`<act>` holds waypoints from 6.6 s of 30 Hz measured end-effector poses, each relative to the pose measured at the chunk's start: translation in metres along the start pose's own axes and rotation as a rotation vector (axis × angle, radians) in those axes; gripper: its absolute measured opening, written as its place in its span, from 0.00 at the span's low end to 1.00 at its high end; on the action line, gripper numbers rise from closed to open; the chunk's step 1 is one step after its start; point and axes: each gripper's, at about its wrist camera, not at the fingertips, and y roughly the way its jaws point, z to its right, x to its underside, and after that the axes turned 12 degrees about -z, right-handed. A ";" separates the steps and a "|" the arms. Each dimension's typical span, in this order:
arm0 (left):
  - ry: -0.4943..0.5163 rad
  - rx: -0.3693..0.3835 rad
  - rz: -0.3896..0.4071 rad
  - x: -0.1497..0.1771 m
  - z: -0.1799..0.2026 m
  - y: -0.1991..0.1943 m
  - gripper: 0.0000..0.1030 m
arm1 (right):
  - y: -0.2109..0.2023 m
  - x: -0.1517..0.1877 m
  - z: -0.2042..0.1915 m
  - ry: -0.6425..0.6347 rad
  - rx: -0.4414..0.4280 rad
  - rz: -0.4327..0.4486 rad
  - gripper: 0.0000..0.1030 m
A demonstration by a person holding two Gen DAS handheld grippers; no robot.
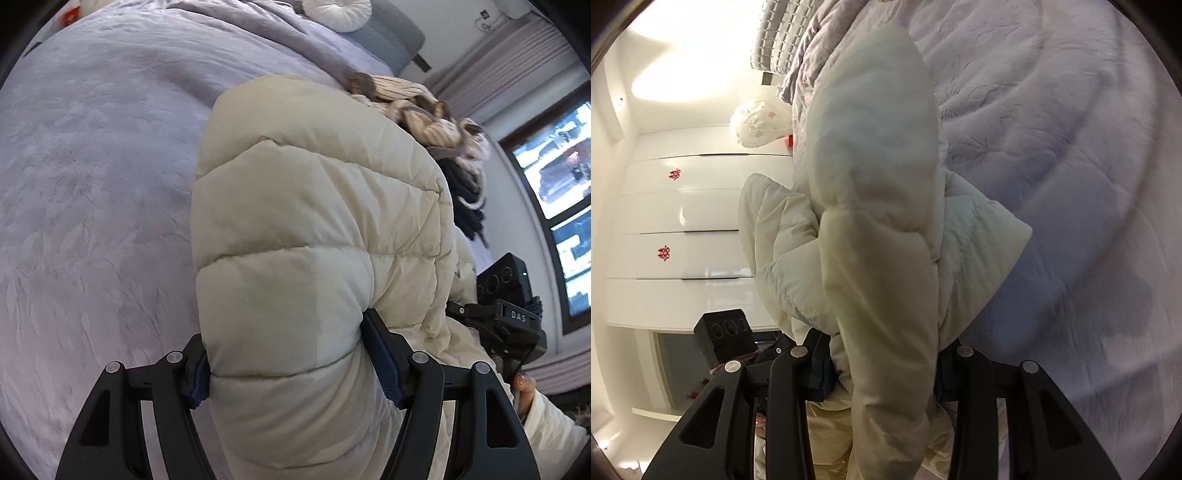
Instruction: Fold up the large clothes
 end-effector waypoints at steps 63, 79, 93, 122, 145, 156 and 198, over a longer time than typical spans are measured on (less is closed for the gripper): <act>0.043 -0.173 0.071 0.087 0.074 0.019 0.75 | -0.005 0.085 0.026 -0.170 0.469 -0.024 0.17; 0.086 -0.241 0.068 0.089 0.081 0.026 0.75 | -0.092 0.042 -0.071 -0.302 0.591 0.271 0.17; 0.082 -0.233 0.057 0.082 0.083 0.035 0.75 | -0.053 -0.009 0.034 -0.041 0.568 0.147 0.17; 0.022 -0.277 0.024 0.081 0.072 -0.002 0.75 | -0.083 0.075 -0.051 -0.038 0.628 0.160 0.21; 0.028 -0.373 0.037 0.136 0.101 -0.118 1.00 | -0.081 0.162 -0.142 -0.151 0.765 0.123 0.58; 0.035 -0.469 0.081 0.152 0.132 -0.164 1.00 | -0.100 0.202 -0.185 -0.203 0.872 0.208 1.00; 0.006 -0.496 0.161 0.190 0.166 -0.227 1.00 | -0.112 0.257 -0.243 -0.216 0.927 0.321 1.00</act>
